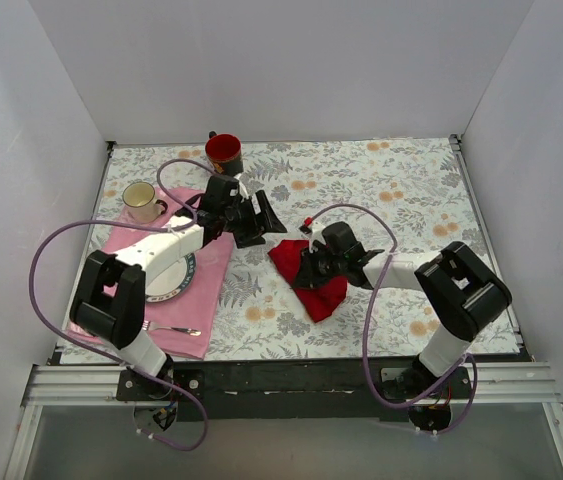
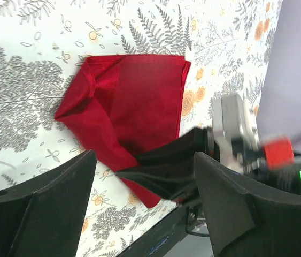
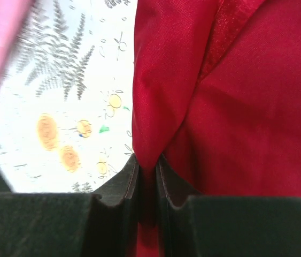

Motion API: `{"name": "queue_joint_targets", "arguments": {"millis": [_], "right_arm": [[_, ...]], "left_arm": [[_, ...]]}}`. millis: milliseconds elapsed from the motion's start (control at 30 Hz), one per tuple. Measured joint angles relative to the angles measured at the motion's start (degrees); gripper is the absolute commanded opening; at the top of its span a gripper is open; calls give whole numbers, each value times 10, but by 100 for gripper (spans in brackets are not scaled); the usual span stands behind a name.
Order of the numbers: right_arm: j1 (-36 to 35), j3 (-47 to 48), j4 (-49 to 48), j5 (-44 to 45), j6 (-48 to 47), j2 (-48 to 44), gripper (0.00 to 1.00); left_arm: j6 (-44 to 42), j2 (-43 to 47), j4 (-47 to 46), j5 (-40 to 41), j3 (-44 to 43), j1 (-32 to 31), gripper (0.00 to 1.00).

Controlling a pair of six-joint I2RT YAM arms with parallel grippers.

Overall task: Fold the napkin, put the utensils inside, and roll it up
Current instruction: Roll the napkin with the utensil

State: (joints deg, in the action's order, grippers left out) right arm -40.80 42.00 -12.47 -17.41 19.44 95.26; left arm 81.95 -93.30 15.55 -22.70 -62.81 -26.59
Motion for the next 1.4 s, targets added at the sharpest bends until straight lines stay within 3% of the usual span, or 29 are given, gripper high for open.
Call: {"name": "queue_joint_targets", "arguments": {"millis": [200,433,767,867,967,1000,1100,1200,1400], "right_arm": [[92,-47,-169,-207,111,74,1],[123,-63,-282,-320,197,141,1],[123,-50,-227,-320,170,130,2],[121,-38,-176,-305,143,115,9],[108,-9,-88,-272,99,94,24],[102,2,-56,-256,82,86,37],[78,41,40,-202,34,61,58],[42,84,129,-111,-19,30,73],[-51,133,249,94,-88,-29,84]], "left_arm": [[-1,11,32,14,7,-2,73],[28,-70,45,16,13,-41,70],[139,-138,61,43,-13,-71,35],[173,-141,65,47,-14,-71,28],[194,-141,65,55,-14,-73,22],[197,-141,66,57,-14,-73,20],[202,-141,70,61,-17,-73,18],[201,-142,76,64,-21,-74,17],[201,-143,78,64,-21,-74,17]]}}
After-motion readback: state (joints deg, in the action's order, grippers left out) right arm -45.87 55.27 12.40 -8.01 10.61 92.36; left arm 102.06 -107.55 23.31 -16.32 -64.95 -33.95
